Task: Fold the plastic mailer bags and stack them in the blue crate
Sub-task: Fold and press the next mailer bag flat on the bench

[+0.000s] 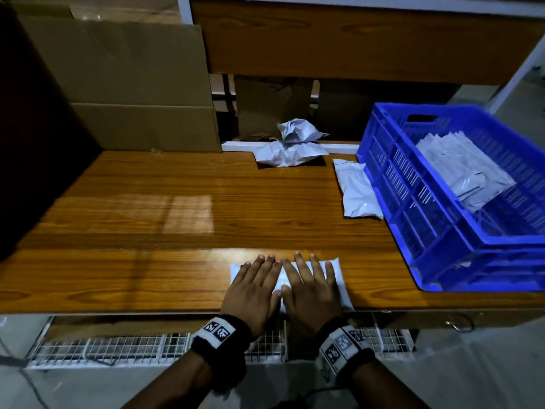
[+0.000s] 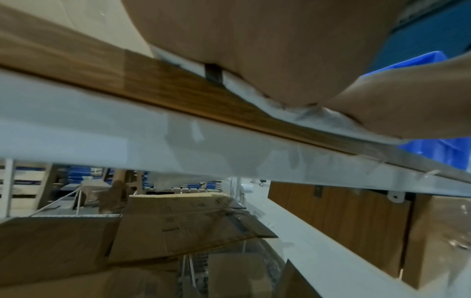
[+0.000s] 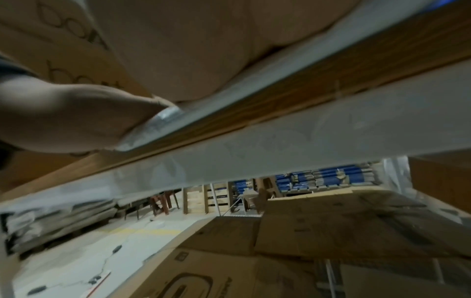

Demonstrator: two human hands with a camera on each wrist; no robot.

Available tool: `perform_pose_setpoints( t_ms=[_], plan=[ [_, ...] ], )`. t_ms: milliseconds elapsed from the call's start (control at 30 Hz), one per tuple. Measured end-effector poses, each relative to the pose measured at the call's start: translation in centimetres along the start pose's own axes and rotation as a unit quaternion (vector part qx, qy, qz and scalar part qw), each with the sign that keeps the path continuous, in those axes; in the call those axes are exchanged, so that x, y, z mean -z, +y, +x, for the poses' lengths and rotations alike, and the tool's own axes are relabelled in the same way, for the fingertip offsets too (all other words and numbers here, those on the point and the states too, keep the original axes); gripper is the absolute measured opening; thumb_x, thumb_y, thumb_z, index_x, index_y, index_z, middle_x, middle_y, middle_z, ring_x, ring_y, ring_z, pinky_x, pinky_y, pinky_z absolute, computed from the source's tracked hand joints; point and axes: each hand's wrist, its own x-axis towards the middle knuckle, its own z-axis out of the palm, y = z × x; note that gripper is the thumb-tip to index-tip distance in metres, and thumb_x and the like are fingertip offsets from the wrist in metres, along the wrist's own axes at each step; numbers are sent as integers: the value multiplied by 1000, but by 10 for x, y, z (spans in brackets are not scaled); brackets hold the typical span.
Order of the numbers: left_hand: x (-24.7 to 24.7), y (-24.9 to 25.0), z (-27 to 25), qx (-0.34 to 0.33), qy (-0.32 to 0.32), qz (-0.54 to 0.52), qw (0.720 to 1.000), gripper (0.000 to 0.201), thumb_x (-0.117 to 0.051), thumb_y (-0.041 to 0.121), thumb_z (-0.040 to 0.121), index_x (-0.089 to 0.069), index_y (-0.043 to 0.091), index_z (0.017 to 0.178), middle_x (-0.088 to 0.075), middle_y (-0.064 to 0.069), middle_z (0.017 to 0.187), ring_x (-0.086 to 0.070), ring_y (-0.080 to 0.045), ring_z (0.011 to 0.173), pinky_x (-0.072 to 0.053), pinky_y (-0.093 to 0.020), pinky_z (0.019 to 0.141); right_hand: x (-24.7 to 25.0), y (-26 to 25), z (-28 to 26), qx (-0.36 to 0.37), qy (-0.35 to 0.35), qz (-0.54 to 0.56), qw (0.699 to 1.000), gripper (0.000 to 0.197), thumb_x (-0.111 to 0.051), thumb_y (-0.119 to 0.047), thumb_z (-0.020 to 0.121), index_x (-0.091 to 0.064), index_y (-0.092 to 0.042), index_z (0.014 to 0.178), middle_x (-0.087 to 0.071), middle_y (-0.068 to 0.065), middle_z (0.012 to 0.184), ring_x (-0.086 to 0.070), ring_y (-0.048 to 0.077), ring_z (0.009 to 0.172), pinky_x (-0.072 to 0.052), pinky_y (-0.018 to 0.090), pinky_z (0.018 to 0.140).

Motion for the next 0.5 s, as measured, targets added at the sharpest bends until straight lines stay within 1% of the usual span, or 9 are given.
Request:
perform_pose_setpoints(
  t_ms=[133, 200, 267, 300, 333, 400, 433, 500],
  plan=[
    [2, 1, -3, -7, -1, 2, 1000, 61, -26, 46, 97, -28, 16, 151, -31, -5, 155, -24, -23, 145, -14, -41, 114, 2, -2, -3, -3, -15, 21, 1000, 57, -37, -47, 91, -43, -27, 144, -38, 3, 153, -34, 32, 141, -24, 55, 113],
    [2, 0, -4, -3, 6, -6, 1000, 61, -24, 48, 98, -29, 17, 151, -31, -4, 155, -24, -21, 145, -13, -39, 114, 2, 4, -1, -5, -12, 31, 999, 56, -34, -48, 92, -43, -28, 144, -42, 1, 151, -37, 29, 139, -26, 50, 112],
    [3, -5, -4, 8, 9, -23, 1000, 63, -20, 52, 98, -26, 20, 152, -28, -1, 157, -20, -19, 146, -14, -38, 116, 2, 15, -1, -12, 3, 43, 999, 56, -28, -46, 96, -45, -24, 144, -45, 2, 149, -38, 26, 139, -23, 42, 113],
    [3, -6, -4, 13, 7, -29, 999, 65, -17, 54, 97, -23, 20, 152, -24, 0, 158, -17, -18, 146, -15, -39, 118, 2, 22, -2, -17, 10, 52, 998, 56, -26, -45, 97, -45, -21, 144, -45, 2, 149, -38, 24, 140, -21, 40, 113],
    [2, -7, -5, 16, 7, -30, 999, 66, -15, 55, 97, -20, 21, 153, -21, 1, 159, -14, -17, 147, -15, -39, 118, 2, 29, -5, -20, 16, 58, 998, 57, -25, -45, 98, -44, -19, 145, -44, 3, 150, -37, 23, 141, -19, 41, 114],
    [1, -7, -5, 21, 4, -31, 999, 68, -13, 57, 96, -17, 20, 154, -18, 2, 160, -11, -17, 148, -14, -39, 119, 2, 42, -8, -25, 19, 68, 997, 60, -22, -48, 98, -41, -18, 146, -40, 3, 152, -35, 23, 141, -21, 44, 116],
    [1, -7, -5, 21, 3, -32, 999, 68, -13, 57, 96, -17, 20, 154, -18, 1, 159, -12, -17, 148, -13, -39, 119, 2, 46, -9, -28, 20, 71, 997, 62, -19, -50, 98, -39, -18, 148, -39, 4, 153, -35, 23, 142, -22, 46, 115],
    [0, -6, -4, 22, 5, -31, 999, 68, -14, 57, 97, -19, 19, 153, -19, 1, 159, -14, -18, 147, -12, -38, 118, 0, 54, -13, -41, 16, 67, 997, 64, -17, -52, 98, -34, -19, 150, -34, 4, 156, -31, 23, 143, -20, 49, 116]
  ],
)
